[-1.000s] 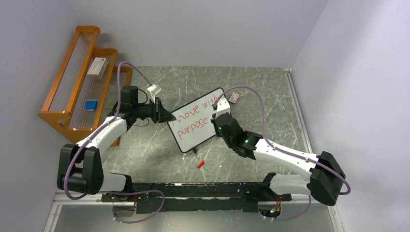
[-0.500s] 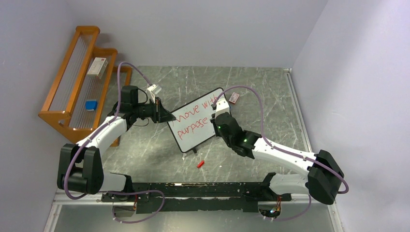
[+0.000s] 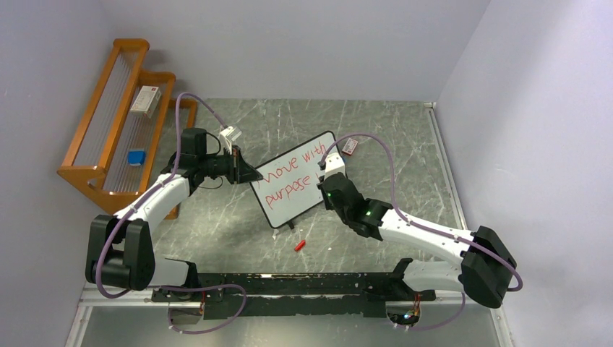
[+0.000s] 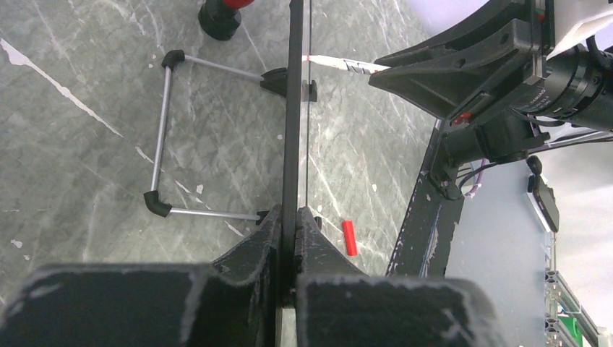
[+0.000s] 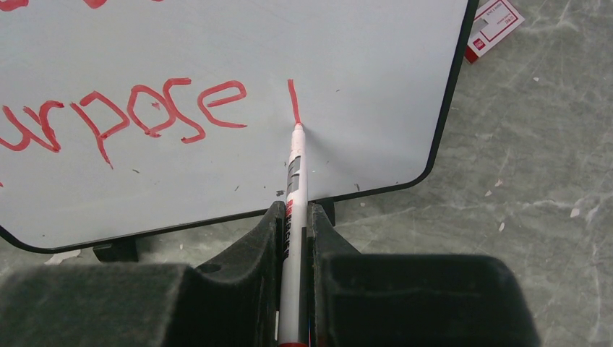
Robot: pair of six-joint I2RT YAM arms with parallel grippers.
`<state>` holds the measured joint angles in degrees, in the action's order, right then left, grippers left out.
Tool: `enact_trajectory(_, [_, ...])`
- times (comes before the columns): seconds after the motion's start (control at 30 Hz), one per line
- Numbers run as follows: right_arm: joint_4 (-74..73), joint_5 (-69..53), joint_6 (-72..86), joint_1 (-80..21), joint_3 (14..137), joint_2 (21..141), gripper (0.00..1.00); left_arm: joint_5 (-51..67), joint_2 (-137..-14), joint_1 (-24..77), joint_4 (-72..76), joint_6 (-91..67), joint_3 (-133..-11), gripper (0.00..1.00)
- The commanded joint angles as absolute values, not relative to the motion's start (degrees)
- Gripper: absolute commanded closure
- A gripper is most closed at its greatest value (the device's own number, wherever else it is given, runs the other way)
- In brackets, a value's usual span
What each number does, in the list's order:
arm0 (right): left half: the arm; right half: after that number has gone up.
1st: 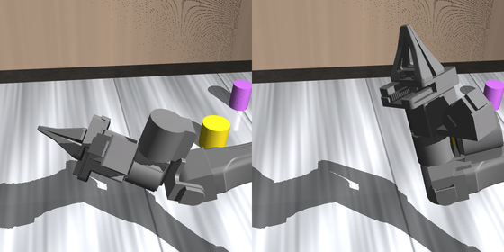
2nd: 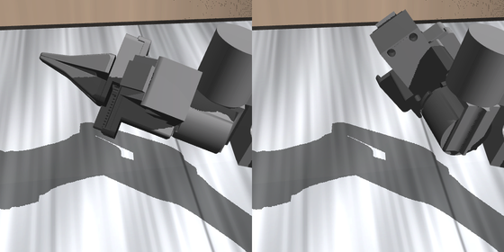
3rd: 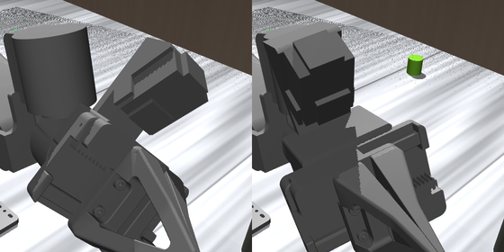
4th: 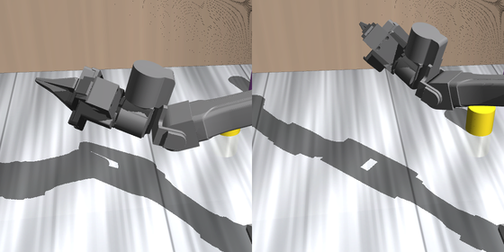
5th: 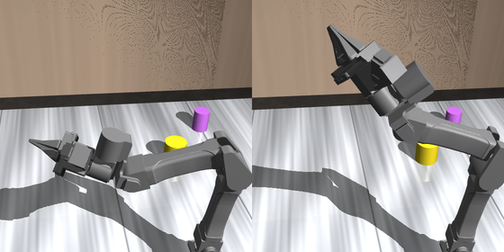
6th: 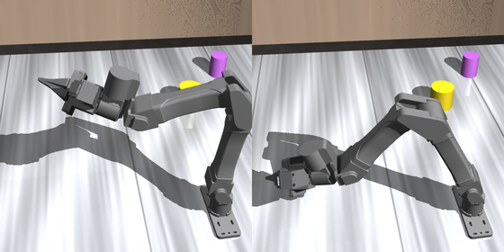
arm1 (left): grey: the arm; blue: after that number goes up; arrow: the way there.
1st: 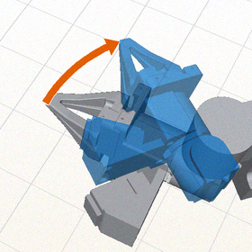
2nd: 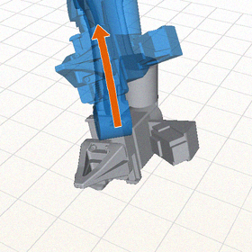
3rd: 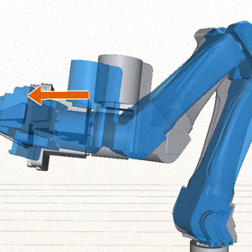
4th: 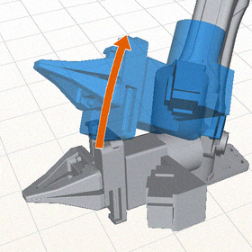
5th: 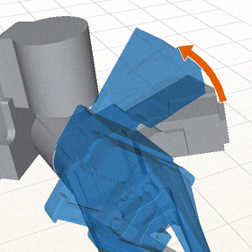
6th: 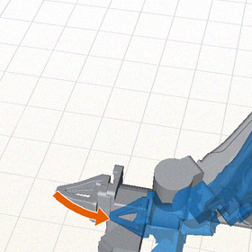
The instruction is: Write a sentence on the whiteboard
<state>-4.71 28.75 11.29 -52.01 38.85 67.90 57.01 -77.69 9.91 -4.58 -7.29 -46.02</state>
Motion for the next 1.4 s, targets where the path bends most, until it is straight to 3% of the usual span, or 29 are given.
enact_trajectory(0.0, [-4.4, 28.1, 11.8, -51.6, 38.6, 67.0, 1.00, 51.0, -80.4, 11.0, -10.5, -4.3, -44.5, 0.95])
enact_trajectory(1.37, [1.1, 32.0, 9.0, -49.9, 41.1, 69.2, 1.00, 50.7, -80.6, 11.3, -11.0, -4.1, -44.6, 0.95])
